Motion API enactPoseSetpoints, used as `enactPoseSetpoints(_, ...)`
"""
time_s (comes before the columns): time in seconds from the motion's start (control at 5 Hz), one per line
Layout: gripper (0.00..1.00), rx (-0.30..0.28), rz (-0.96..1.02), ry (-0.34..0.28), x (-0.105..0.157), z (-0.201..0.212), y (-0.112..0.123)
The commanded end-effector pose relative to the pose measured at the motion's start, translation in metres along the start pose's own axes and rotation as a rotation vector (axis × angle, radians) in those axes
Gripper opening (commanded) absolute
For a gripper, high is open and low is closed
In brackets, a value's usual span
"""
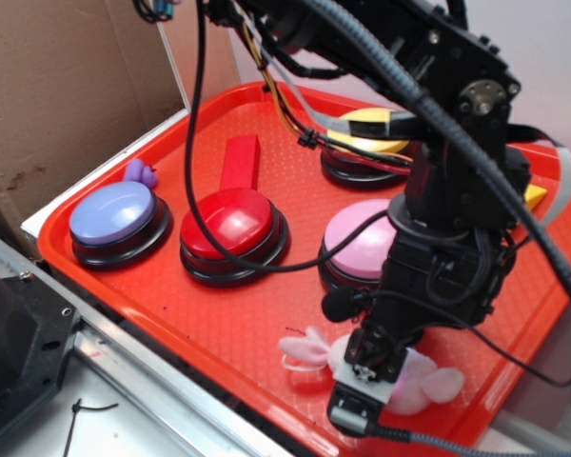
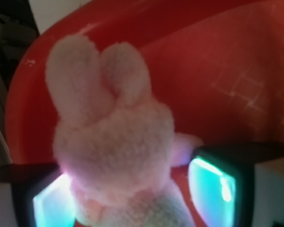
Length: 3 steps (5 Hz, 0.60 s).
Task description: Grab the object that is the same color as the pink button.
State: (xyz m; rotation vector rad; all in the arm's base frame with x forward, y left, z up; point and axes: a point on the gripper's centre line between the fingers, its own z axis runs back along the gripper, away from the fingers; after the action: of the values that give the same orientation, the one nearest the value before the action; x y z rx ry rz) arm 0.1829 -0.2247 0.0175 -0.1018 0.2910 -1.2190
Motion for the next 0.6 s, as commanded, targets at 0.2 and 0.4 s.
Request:
enactPoseSetpoints(0.2,0.00,0.181,0.413,0.049,-0.047,0.054,-0.001)
enactPoseSetpoints(0.4,0.00,0.222,0.630,-0.226,-0.092,0.085,-0.024)
